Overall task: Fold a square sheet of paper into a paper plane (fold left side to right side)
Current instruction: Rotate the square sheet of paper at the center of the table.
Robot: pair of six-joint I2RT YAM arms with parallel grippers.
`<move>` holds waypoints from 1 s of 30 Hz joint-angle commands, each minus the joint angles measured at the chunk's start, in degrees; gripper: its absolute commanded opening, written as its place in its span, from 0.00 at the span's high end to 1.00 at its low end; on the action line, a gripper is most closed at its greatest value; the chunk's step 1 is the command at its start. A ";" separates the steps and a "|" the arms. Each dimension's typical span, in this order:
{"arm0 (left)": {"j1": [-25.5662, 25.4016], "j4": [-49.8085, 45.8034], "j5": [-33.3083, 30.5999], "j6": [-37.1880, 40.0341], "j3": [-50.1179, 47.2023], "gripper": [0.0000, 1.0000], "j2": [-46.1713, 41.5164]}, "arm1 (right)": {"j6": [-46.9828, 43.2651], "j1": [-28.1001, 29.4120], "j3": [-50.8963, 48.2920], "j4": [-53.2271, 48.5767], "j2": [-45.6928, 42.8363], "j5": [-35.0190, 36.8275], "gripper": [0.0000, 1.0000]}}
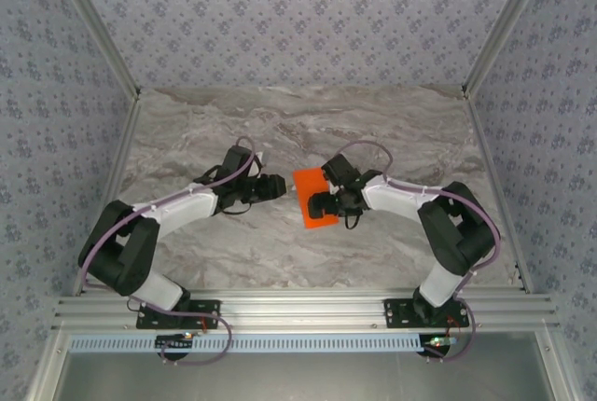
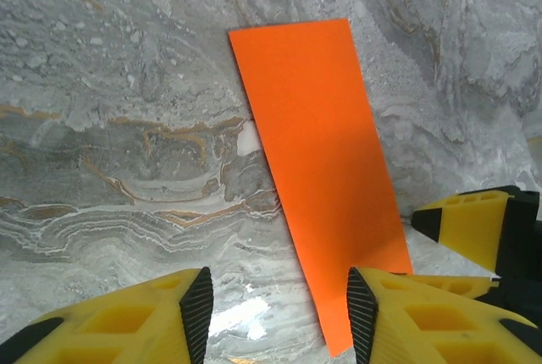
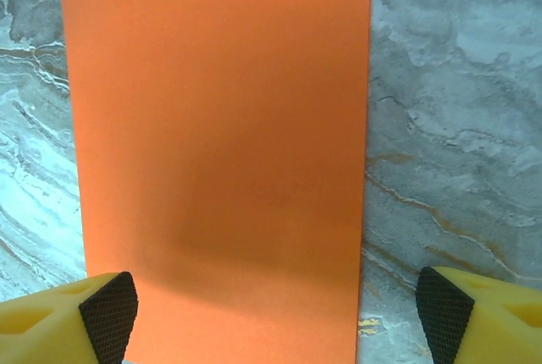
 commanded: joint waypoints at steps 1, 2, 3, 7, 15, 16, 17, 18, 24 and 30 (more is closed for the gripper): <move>0.14 1.37 -1.30 0.35 0.12 0.52 -2.52 | 3.16 2.73 0.74 -1.47 0.33 -3.52 0.11; 0.14 1.37 -1.41 0.39 0.08 0.52 -2.63 | 3.65 3.41 0.50 -1.24 -0.13 -4.04 0.11; 0.12 1.35 -1.40 0.46 0.08 0.51 -2.71 | 4.21 3.99 0.17 -0.91 -0.48 -4.67 0.11; 0.09 1.60 -1.07 0.56 0.08 0.51 -2.55 | 5.57 5.24 -1.33 1.27 -2.46 -5.90 0.12; 0.06 2.30 -0.25 0.18 -0.18 0.51 -2.10 | 4.11 0.36 -3.51 8.73 -2.79 -14.35 0.13; -0.02 2.39 -0.25 0.25 -0.22 0.51 -2.22 | 4.03 -0.32 -3.62 9.86 -2.50 -15.91 0.13; -0.09 2.48 -0.25 0.27 -0.31 0.51 -2.43 | 3.94 -1.23 -3.93 11.14 -2.34 -17.38 0.14; -0.05 2.78 -0.04 0.44 -0.51 0.51 -2.73 | 3.81 -2.10 -4.18 12.34 -2.33 -18.63 0.14; -0.19 6.57 1.90 2.17 -3.45 0.51 -7.03 | 2.60 -8.38 -4.00 18.73 0.17 -27.69 0.20; -1.37 7.76 1.70 4.40 -7.91 0.49 -13.10 | 3.23 -12.55 -1.39 20.73 4.99 -35.11 0.36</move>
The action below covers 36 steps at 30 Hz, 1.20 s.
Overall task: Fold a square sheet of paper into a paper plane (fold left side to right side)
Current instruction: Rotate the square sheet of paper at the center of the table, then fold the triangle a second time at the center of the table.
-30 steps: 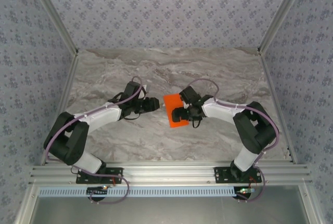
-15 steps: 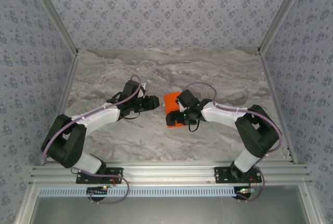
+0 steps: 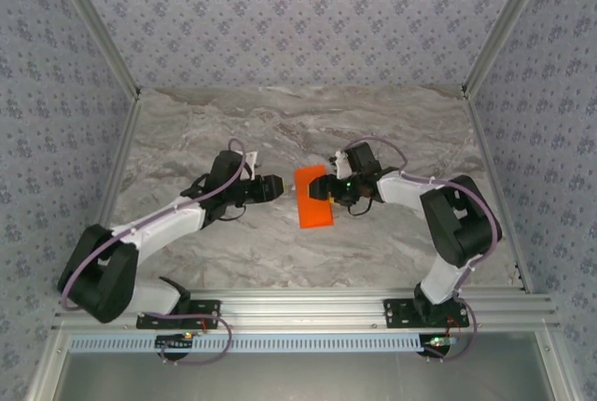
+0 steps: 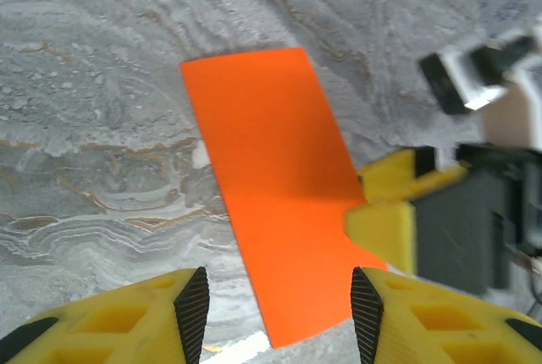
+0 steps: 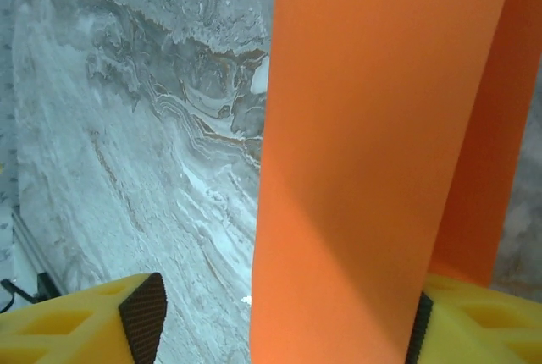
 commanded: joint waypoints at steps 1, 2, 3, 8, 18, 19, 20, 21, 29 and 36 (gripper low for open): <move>-0.63 2.45 0.86 2.21 -2.19 0.49 -3.19 | 0.07 -1.74 2.24 1.59 2.88 -6.30 0.38; -0.72 2.30 0.60 2.28 -2.72 0.49 -3.83 | 0.30 -2.18 2.79 1.67 3.48 -6.46 0.41; -0.75 2.27 0.43 2.21 -3.23 0.49 -4.37 | 0.56 -2.59 3.31 1.80 4.17 -6.80 0.44; -1.81 2.67 0.81 4.66 -4.62 0.48 -6.84 | 1.13 -3.73 5.22 1.49 5.94 -7.64 0.63; -17.45 -4.40 -8.99 18.26 2.26 0.39 -3.87 | 2.36 -5.72 7.00 -2.01 6.03 -9.23 0.81; -18.93 -5.30 -10.44 18.73 3.70 0.39 -1.94 | 2.75 -5.72 7.07 -2.06 6.01 -9.52 0.81; -20.42 -6.03 -11.70 19.25 4.90 0.39 -0.31 | 3.04 -5.74 7.18 -2.11 5.95 -9.72 0.81; -21.80 -6.60 -12.86 19.68 6.24 0.39 1.70 | 3.33 -5.72 7.35 -2.24 5.86 -9.86 0.81; -29.05 -12.78 -23.38 21.02 16.70 0.31 13.56 | 4.31 -5.77 7.93 -3.03 5.33 -10.64 0.81; -31.40 -18.24 -28.90 19.41 23.16 0.28 21.19 | 6.41 -5.86 8.23 -2.53 5.21 -11.09 0.81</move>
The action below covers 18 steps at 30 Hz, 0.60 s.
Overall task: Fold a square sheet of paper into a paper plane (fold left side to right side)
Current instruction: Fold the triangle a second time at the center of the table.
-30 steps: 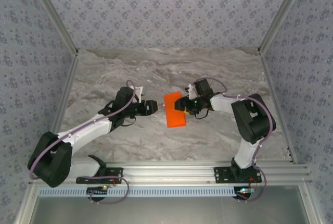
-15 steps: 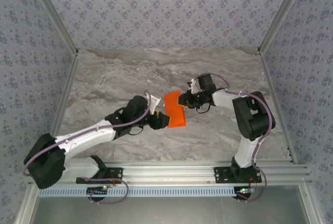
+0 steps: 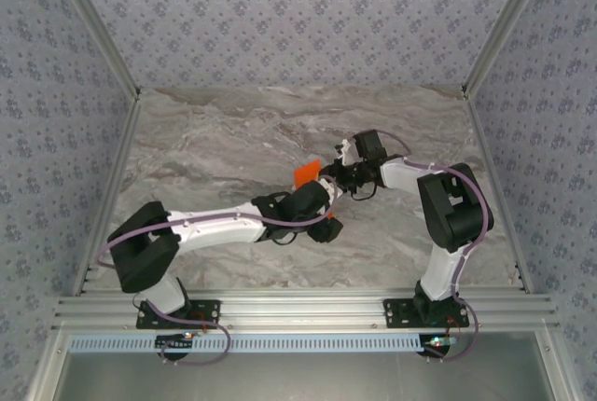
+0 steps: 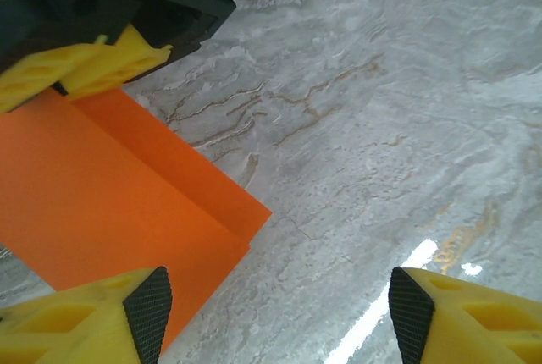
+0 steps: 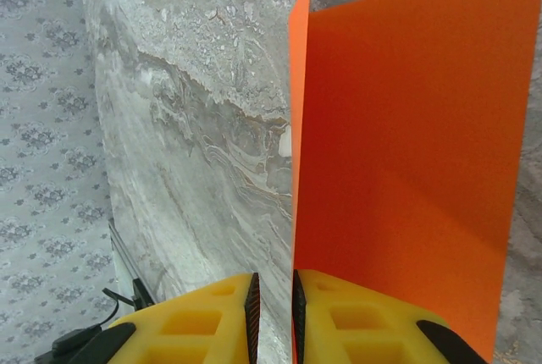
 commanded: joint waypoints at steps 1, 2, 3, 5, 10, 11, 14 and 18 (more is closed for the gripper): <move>-0.78 -5.02 -5.40 -0.42 3.74 0.28 2.73 | 1.83 -0.45 1.42 -1.30 -0.03 -1.41 0.81; -0.87 -5.64 -6.11 -0.57 4.33 0.28 3.39 | 1.95 -0.45 1.45 -1.19 0.05 -1.54 0.81; -0.96 -6.24 -6.96 -0.91 4.87 0.28 4.01 | 2.10 -0.36 1.46 -1.08 0.06 -1.56 0.81; -0.96 -7.41 -8.49 -1.55 5.99 0.28 5.27 | 2.34 -0.37 1.36 -0.90 0.06 -1.63 0.81; -1.69 -9.54 -11.60 -2.25 9.11 0.28 8.68 | 2.97 -0.29 1.29 -0.31 0.15 -1.59 0.81; -2.00 -10.21 -12.38 -2.24 9.97 0.28 9.49 | 3.06 -0.33 1.35 -0.32 0.23 -1.63 0.81; -2.84 -12.05 -14.47 -1.99 12.08 0.29 11.61 | 3.01 -0.24 1.46 -0.46 0.32 -1.54 0.81; -3.33 -13.83 -17.04 -2.33 13.87 0.35 13.08 | 2.89 -0.26 1.46 -0.76 0.32 -1.29 0.81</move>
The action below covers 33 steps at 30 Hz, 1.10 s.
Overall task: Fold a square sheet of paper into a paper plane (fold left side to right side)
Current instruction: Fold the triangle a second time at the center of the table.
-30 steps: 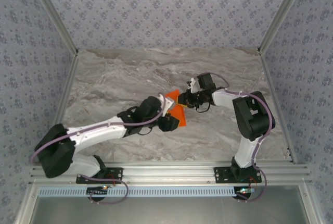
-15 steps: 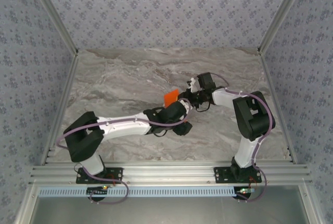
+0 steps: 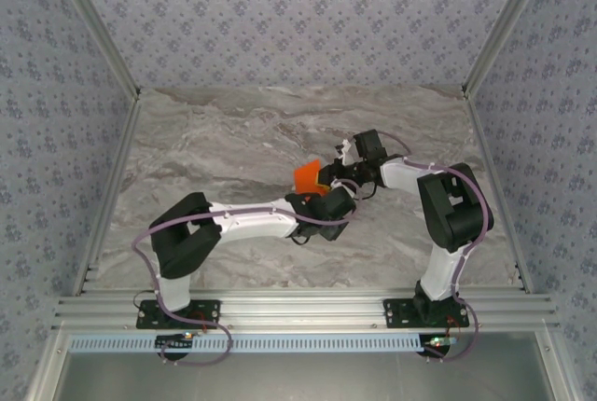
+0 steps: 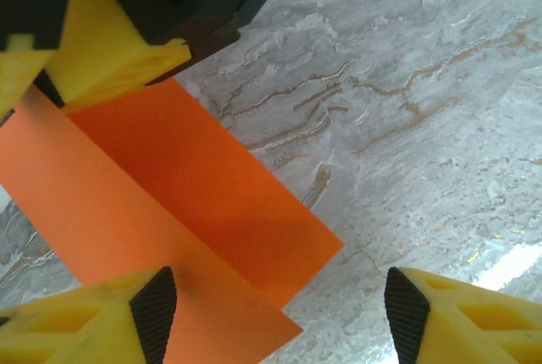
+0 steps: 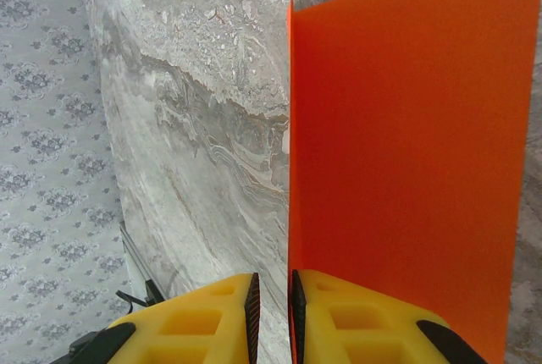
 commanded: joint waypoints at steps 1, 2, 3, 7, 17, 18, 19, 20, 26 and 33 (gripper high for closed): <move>-0.77 -3.75 -4.63 -0.77 2.31 0.37 0.96 | 0.57 -0.15 1.46 -0.90 0.37 -0.82 0.81; -0.90 -3.87 -5.42 -0.87 2.40 0.40 0.94 | 0.41 -0.13 1.42 -0.95 0.41 -0.85 0.81; -1.12 -4.03 -6.33 -0.84 2.49 0.43 0.91 | 0.32 -0.17 1.31 -1.07 0.41 -0.81 0.81; -2.00 -3.95 -8.32 -0.37 2.50 0.52 0.78 | 0.17 -0.15 1.35 -1.36 0.40 -0.51 0.81; -3.44 -2.17 -8.46 1.05 1.04 0.71 -1.21 | -1.69 -0.02 2.38 -4.43 0.50 0.89 0.81; -3.48 -2.03 -8.45 1.05 0.86 0.75 -1.47 | -1.65 -0.02 2.49 -4.61 0.58 0.89 0.81; -3.48 -1.94 -8.42 1.03 0.66 0.78 -1.74 | -1.66 0.01 2.57 -4.77 0.59 0.97 0.81; -3.49 -1.79 -8.38 1.05 0.46 0.80 -1.91 | -1.72 0.00 2.61 -4.76 0.66 0.97 0.81; -3.49 -1.07 -8.14 0.71 -0.57 0.94 -3.13 | -1.66 -0.01 3.04 -5.21 0.52 1.20 0.80; -1.45 2.04 -3.01 -0.82 -3.26 1.00 -6.22 | -3.98 -0.12 3.64 -4.88 0.23 0.86 0.79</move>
